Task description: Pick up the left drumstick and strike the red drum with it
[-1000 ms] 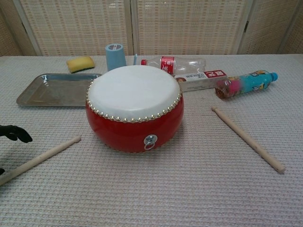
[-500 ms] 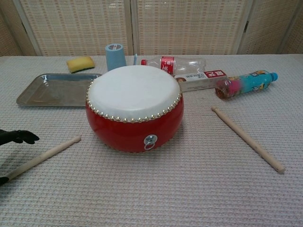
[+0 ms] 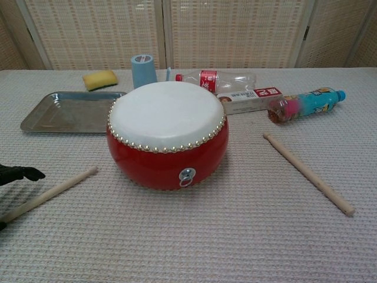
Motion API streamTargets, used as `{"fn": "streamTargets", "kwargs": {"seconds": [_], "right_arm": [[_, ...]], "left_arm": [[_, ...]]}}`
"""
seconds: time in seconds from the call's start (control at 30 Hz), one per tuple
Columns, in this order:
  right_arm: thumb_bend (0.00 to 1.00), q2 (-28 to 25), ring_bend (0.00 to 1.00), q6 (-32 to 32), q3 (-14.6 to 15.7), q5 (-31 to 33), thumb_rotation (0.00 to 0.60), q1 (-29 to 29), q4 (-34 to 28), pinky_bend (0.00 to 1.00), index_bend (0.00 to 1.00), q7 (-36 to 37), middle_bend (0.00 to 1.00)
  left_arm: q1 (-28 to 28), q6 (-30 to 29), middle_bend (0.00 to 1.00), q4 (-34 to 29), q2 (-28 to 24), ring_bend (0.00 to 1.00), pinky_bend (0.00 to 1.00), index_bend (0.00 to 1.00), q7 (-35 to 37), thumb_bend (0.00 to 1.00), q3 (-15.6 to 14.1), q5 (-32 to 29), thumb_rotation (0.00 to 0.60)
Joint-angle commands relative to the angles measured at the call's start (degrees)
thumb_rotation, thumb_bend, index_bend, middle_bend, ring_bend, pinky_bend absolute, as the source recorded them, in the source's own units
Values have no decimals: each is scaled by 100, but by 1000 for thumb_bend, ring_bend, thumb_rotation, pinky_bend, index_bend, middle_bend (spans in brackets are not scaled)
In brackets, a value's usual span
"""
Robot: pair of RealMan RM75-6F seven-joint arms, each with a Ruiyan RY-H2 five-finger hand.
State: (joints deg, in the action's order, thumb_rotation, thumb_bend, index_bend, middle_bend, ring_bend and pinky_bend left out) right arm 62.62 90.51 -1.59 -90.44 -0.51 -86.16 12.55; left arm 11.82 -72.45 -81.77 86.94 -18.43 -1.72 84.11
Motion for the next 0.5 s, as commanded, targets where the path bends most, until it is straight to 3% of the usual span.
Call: {"fn": "streamTargets", "kwargs": {"seconds": [0.03,0.27,0.37,0.5], "right_arm": [[0,-4,0,4,2,0,600,-4,-3,0,0,-2,0],[0,-12,0,4,3,-14,600,2,-26,0,0,-25,0],[0,-17,0,-11,0,-27,600,20,-38,0,0,-35,0],[0,-39,0,4,-4,-32,600,18,-55,0,0,-40,0]], "left_arm": [[-16,-61,172,2,-5,164,127,181,-163,287,125,-164,600],[113,264,179,-684,-164,164,127,253,425,283,289,-449,600],[197,362,187,-921,-51,164,129,297,631,304,509,-724,600],[291,372,203,-1037,187,166,136,345,309,348,782,-1218,600]]}}
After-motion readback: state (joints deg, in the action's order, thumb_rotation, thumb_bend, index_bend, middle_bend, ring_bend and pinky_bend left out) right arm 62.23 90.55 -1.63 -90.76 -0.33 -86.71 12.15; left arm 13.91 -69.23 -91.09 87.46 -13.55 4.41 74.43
